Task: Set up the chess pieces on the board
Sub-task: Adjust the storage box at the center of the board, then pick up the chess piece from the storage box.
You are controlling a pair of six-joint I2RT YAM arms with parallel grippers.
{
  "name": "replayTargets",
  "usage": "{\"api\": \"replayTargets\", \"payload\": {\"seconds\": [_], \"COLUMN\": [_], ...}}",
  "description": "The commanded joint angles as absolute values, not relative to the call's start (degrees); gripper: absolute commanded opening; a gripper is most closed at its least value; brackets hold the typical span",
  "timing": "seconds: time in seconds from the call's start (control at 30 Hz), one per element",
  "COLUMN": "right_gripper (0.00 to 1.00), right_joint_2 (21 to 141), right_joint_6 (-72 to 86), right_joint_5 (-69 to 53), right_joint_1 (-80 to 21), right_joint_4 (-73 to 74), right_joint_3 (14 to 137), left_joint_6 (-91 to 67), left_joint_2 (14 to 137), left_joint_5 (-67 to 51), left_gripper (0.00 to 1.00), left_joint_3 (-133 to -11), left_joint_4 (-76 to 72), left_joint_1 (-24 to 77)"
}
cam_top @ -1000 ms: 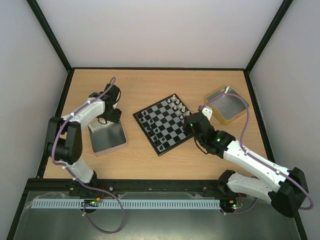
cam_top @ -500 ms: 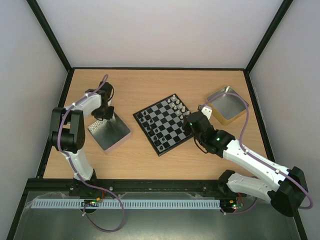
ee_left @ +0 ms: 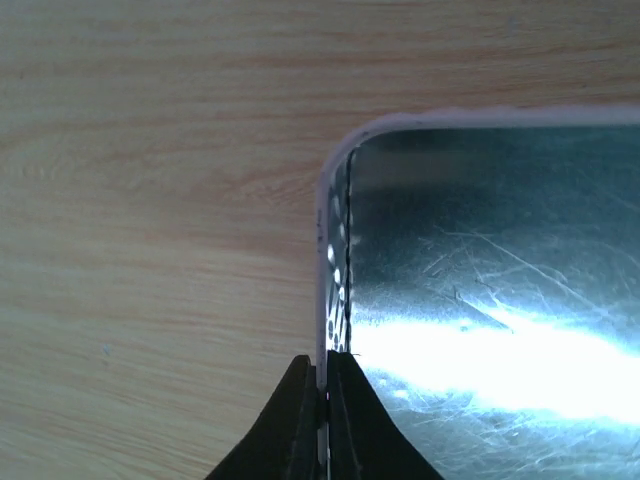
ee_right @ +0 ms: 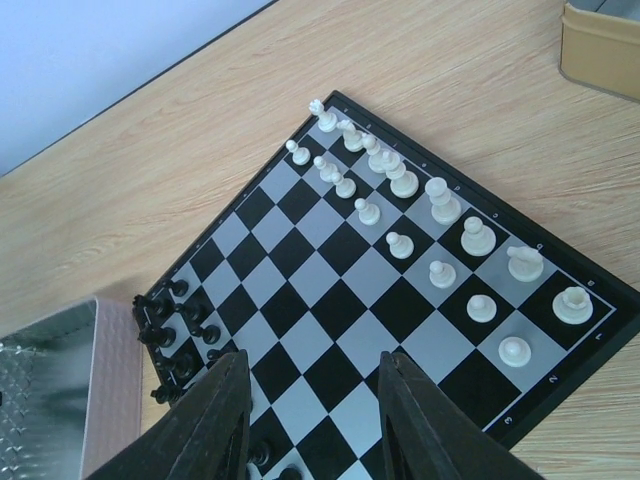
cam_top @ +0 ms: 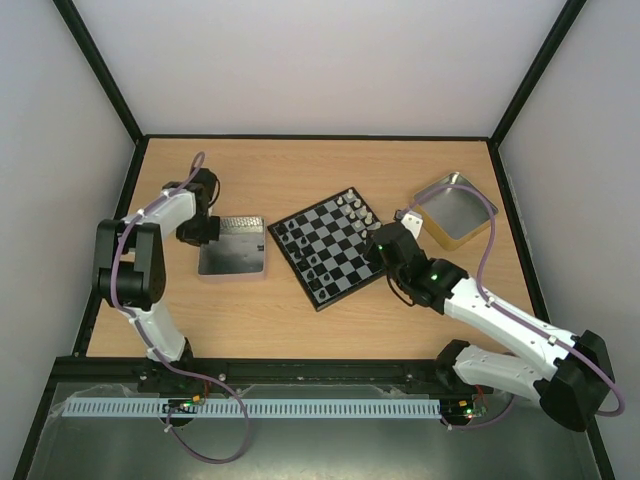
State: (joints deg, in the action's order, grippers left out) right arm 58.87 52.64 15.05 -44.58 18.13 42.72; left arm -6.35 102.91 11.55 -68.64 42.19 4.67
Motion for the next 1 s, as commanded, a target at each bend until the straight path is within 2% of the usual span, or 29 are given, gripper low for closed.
{"api": "replayTargets", "payload": {"seconds": [0.0,0.13,0.17,0.3,0.43,0.6,0.7,0.97], "right_gripper": [0.35,0.34,0.34,0.34,0.34,0.34,0.34,0.34], "right_joint_2": [59.48,59.63,59.63,59.50,59.09,59.15,59.04,58.29], "right_joint_6": [51.69,51.77,51.77,51.89,52.37,52.64,53.16,54.14], "right_joint_5": [15.41,15.09,15.04,15.24,15.45,15.47,15.72,16.32], "right_joint_1": [-44.39,-44.45,-44.40,-44.45,-44.47,-44.42,-44.42,-44.47], "right_joint_4": [18.63,18.63,18.59,18.89,18.62,18.15,17.70,17.49], "right_joint_3": [44.99,45.17,45.24,45.35,44.96,44.60,44.20,42.88], "left_joint_6": [-9.36,-9.79,-9.83,-10.52,-11.87,-17.31,-25.85,-49.92], "left_joint_2": [100.26,98.84,98.61,97.48,93.85,87.29,84.03,81.94], "left_joint_5": [11.78,12.53,12.52,12.27,11.02,-0.48,-10.90,-22.34], "left_gripper": [0.02,0.03,0.05,0.27,0.40,0.45,0.47,0.46], "left_joint_3": [-67.05,-66.29,-66.27,-67.91,-70.41,-67.84,-61.05,-43.20], "left_joint_4": [44.54,44.57,44.65,45.08,44.99,37.50,28.05,3.33], "left_joint_1": [3.96,3.96,3.96,4.03,4.75,5.54,5.58,6.89]}}
